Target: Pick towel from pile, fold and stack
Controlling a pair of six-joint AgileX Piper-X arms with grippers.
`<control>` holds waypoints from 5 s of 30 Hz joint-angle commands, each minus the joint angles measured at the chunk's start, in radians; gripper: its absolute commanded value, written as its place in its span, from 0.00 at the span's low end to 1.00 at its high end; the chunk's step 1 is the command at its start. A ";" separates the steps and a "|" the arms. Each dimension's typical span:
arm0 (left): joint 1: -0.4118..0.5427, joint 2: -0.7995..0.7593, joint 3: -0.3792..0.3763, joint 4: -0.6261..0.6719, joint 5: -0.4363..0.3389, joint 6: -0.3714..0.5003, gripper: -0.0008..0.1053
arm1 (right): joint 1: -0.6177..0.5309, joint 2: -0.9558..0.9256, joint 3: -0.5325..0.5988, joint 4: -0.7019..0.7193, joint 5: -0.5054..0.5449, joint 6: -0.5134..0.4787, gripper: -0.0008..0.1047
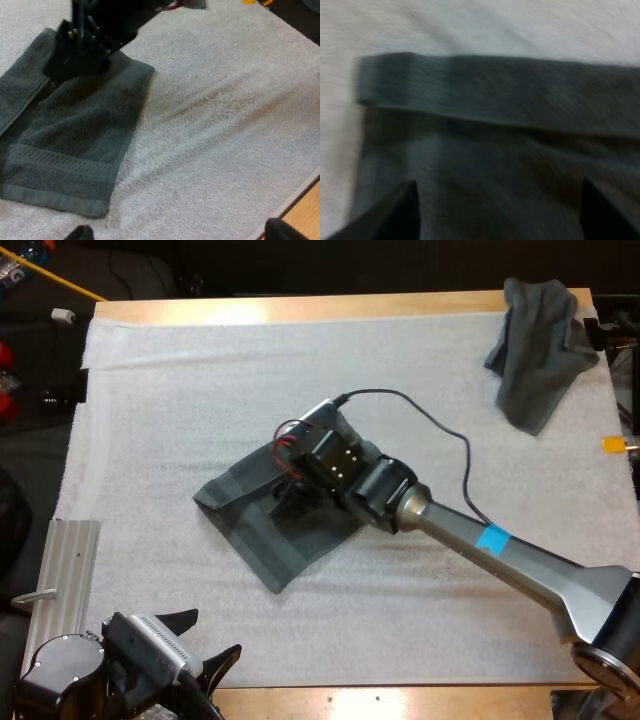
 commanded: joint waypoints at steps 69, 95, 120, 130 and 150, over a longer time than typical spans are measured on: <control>-0.104 0.052 0.006 -0.040 0.042 0.234 0.62 | -0.332 -0.122 0.197 0.394 -0.136 0.274 0.01; -0.404 0.792 0.061 -0.336 -0.203 0.301 0.55 | -0.274 -0.351 0.509 0.356 -0.002 0.326 0.01; -0.404 1.243 0.090 -0.446 -0.203 0.292 0.55 | -0.274 -0.352 0.509 0.313 -0.002 0.326 0.01; -0.404 1.305 0.090 -0.447 -0.177 0.276 0.44 | -0.274 -0.352 0.509 0.313 -0.002 0.325 0.01; -0.404 1.240 0.021 -0.375 -0.111 0.223 0.01 | -0.274 -0.411 0.509 0.311 -0.001 0.281 0.01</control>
